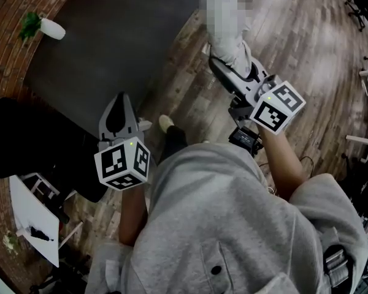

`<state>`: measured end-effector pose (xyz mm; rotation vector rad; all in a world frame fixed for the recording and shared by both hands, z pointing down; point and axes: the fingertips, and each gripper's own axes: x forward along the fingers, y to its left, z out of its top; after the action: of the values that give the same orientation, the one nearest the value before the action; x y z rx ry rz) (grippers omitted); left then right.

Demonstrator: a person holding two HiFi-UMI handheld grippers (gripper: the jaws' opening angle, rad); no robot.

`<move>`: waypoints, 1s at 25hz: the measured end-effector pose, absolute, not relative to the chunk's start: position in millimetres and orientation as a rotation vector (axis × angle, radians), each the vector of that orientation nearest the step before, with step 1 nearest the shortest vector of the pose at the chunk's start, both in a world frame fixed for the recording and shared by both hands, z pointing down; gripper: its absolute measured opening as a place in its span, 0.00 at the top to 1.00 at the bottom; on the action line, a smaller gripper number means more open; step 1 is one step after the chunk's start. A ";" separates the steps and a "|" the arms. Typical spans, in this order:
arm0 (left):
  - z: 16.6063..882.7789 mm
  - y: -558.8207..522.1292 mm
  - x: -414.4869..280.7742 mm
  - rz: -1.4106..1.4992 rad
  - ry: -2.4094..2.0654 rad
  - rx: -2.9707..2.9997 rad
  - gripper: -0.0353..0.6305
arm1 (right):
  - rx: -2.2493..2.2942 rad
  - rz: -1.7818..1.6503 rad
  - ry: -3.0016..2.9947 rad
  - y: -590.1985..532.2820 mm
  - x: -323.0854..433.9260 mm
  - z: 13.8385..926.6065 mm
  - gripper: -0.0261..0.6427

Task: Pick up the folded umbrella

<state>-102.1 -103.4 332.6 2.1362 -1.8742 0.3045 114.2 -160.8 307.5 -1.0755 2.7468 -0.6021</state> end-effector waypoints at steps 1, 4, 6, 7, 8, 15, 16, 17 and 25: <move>332.3 -96.0 -96.3 0.304 -1.876 2.135 0.92 | -1.072 -0.599 2.745 -153.9 119.0 306.9 0.66; 331.5 -72.3 -79.6 0.301 -1.884 2.134 0.92 | -1.058 -0.594 2.743 -130.9 132.5 306.4 0.66; 332.5 -56.1 -68.7 0.298 -1.887 2.131 0.92 | -1.053 -0.590 2.752 -115.2 141.6 308.3 0.66; 333.4 -48.7 -63.6 0.296 -1.889 2.130 0.92 | -1.051 -0.586 2.760 -107.9 146.0 309.3 0.66; 334.4 -41.6 -58.8 0.295 -1.890 2.128 0.92 | -1.050 -0.580 2.768 -101.1 150.1 310.3 0.66; 337.2 -6.7 -36.4 0.289 -1.895 2.116 0.92 | -1.043 -0.560 2.785 -66.0 171.5 309.9 0.66; 336.4 -4.0 -35.0 0.289 -1.897 2.117 0.92 | -1.046 -0.558 2.785 -63.8 173.1 309.7 0.66; 335.4 -1.6 -33.9 0.289 -1.900 2.118 0.92 | -1.048 -0.558 2.784 -62.0 174.5 309.6 0.66; 329.9 10.6 -33.2 0.291 -1.930 2.117 0.92 | -1.041 -0.546 2.761 -54.0 179.5 306.1 0.66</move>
<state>-33.2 10.6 329.9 2.1168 -1.9301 0.2913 179.5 -54.0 306.1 -1.0413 2.7610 -0.5457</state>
